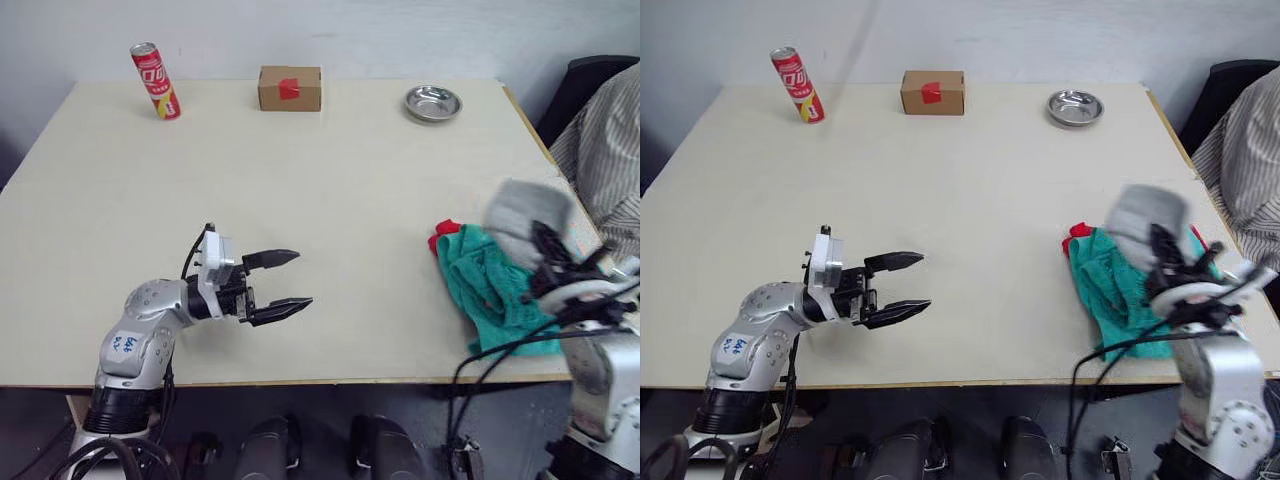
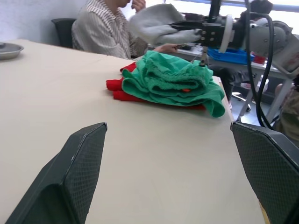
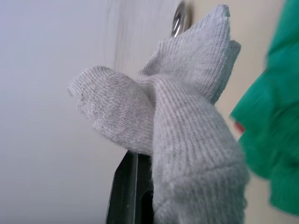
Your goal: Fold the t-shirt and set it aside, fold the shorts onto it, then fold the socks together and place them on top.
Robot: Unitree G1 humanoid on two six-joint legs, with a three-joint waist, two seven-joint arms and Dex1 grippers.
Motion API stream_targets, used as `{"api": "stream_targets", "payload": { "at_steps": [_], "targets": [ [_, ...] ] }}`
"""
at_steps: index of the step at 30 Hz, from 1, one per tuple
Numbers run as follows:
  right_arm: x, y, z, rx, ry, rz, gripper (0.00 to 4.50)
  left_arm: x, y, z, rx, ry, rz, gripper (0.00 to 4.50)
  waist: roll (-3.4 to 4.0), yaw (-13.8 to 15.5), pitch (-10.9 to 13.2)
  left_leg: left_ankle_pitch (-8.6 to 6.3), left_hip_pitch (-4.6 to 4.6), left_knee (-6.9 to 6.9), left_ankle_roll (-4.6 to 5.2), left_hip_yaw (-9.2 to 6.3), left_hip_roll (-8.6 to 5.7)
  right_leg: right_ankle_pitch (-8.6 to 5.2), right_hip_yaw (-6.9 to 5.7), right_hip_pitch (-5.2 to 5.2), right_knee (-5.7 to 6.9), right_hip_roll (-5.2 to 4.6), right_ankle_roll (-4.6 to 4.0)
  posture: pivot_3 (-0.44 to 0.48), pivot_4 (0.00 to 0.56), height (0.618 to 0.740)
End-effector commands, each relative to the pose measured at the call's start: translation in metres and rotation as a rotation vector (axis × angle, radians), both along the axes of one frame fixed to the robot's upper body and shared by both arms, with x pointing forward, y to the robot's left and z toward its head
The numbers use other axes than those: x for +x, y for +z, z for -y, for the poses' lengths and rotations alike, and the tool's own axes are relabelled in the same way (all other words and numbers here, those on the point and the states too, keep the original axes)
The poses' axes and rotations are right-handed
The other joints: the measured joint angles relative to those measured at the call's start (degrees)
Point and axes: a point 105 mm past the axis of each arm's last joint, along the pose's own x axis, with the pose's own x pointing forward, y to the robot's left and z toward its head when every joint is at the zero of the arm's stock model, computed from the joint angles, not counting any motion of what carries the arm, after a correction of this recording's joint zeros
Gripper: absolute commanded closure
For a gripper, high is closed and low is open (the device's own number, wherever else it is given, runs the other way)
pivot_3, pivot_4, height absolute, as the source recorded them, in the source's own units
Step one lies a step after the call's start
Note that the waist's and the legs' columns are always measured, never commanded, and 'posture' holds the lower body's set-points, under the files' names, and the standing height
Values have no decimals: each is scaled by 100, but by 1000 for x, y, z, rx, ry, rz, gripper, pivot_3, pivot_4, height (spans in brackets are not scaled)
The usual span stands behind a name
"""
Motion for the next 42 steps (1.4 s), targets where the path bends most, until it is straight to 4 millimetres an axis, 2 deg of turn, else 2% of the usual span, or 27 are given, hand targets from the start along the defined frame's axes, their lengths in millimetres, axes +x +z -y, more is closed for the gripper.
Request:
{"api": "stream_targets", "payload": {
  "at_steps": [1,5,7,9,13,15,17,18,20,22,24,26,27,28,29,30,33,35,36,38,40,42],
  "targets": [
    [-9,-13,21,34,-95,-38,4500,-6,11,5,-7,-38,47,34,1,10,0,0,1,0,0,1,0,0,1,0,0,0,0,0,150,740],
    [-10,-50,23,94,-100,-168,4500,-9,14,3,8,-57,64,34,6,-1,3,1,5,0,-1,4,1,0,8,0,4,2,-2,0,150,740],
    [-11,-65,22,16,-89,-253,4500,-11,16,2,1,-64,71,34,14,-2,3,2,5,0,-3,4,2,0,9,-1,4,2,-3,0,150,740],
    [-11,-74,23,-16,-64,-311,3826,-15,14,2,5,-80,48,0,18,-2,5,1,6,1,-3,4,2,0,11,0,5,1,-3,0,150,740],
    [-17,-60,41,-51,-75,-304,2530,-19,11,2,13,-91,22,0,28,6,11,1,7,1,-3,4,2,0,15,0,5,0,-4,0,150,740],
    [-26,-54,43,-231,48,-350,1809,-18,10,-1,5,-67,7,0,39,40,17,1,6,2,-1,4,1,0,16,0,4,-2,-4,0,150,740],
    [-37,-41,65,-313,42,-347,1113,-17,7,-5,3,-48,-20,0,44,81,19,0,3,2,7,3,-1,0,15,1,-2,-5,-3,0,150,740],
    [-47,-31,77,-421,67,-367,775,-17,4,-7,18,-46,-42,0,46,95,19,1,3,3,8,1,0,0,13,3,-6,-3,-3,0,150,740],
    [-60,-25,85,-607,172,-456,29,-16,-1,-11,43,-30,-68,0,71,126,24,-5,0,3,19,9,-4,0,14,2,-13,-4,-3,0,150,740],
    [-72,-28,88,-756,285,-563,29,-13,-2,-17,58,-3,-69,0,65,151,24,-19,2,5,41,14,-4,0,12,3,-17,-3,-2,0,150,740],
    [-73,-14,96,-867,342,-580,29,-8,-1,-28,70,40,-68,0,39,129,25,-23,6,7,45,13,10,3,7,6,-17,13,-7,0,150,740],
    [-69,-3,94,-1021,427,-568,29,-10,-3,-38,90,52,-98,0,40,88,25,-22,6,12,47,15,16,14,6,7,-20,18,-16,0,150,740],
    [-63,6,89,-1138,461,-510,29,-12,-4,-42,109,59,-105,0,40,76,25,-21,6,11,44,19,17,15,6,5,-23,18,-17,0,150,740],
    [-52,19,76,-1298,494,-366,29,-14,-7,-49,133,85,-102,0,40,70,25,-25,5,12,32,19,20,15,5,4,-26,21,-18,0,150,740],
    [-41,32,54,-1460,547,-168,29,-13,-9,-58,167,142,-71,0,41,39,25,-30,5,8,21,19,21,15,5,4,-31,21,-18,0,150,740],
    [-34,35,38,-1585,592,-45,29,-13,-11,-66,191,188,-38,0,44,3,25,-32,6,7,16,19,24,15,5,4,-35,25,-18,0,150,740],
    [-16,19,-18,-1753,783,259,29,-14,-23,-90,295,308,10,0,39,1,34,-39,7,3,-1,21,31,17,3,3,-45,31,-17,0,150,740],
    [-14,2,-57,-1847,964,500,29,-16,-29,-104,321,370,15,0,30,19,39,-23,4,-2,-39,20,33,20,-1,-7,-44,30,-23,0,150,740],
    [-11,-6,-77,-1860,1023,623,29,-18,-34,-111,336,398,13,0,30,17,39,-23,2,-2,-47,18,35,19,-3,-9,-44,30,-26,0,150,740],
    [1,-11,-112,-1789,1023,801,29,-21,-44,-123,367,451,13,0,30,34,42,-27,-12,-1,-48,19,35,16,-4,-26,-40,28,-29,0,150,740],
    [15,-21,-134,-1756,987,901,29,-26,-51,-130,398,483,26,0,28,37,50,-14,-15,6,-26,23,34,15,-7,-30,-33,29,-29,0,150,740],
    [21,-42,-147,-1799,1014,997,29,-27,-51,-134,411,507,50,0,29,85,52,-10,-21,9,-19,24,28,14,-13,-32,-27,23,-29,0,150,740]
  ]
}}
